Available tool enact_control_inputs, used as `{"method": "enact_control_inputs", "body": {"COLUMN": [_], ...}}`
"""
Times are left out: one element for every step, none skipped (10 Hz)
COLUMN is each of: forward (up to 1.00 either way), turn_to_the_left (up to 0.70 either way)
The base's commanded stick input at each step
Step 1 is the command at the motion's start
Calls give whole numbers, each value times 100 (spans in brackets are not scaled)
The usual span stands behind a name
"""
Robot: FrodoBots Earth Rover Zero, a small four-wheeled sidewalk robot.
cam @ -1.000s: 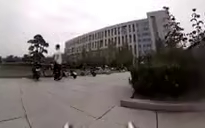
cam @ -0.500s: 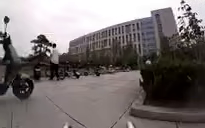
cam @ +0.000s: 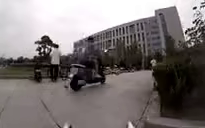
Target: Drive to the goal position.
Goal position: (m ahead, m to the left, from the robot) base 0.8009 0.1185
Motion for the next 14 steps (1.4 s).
{"method": "enact_control_inputs", "body": {"forward": [39, 14, 7, 6, 6, 6, 7, 7, 6, 6, 6, 7, 7, 7], "turn_to_the_left": [1, 0, 0, 0, 0, 0, 0, -7, -20, -24, -26, -27, -27, -28]}}
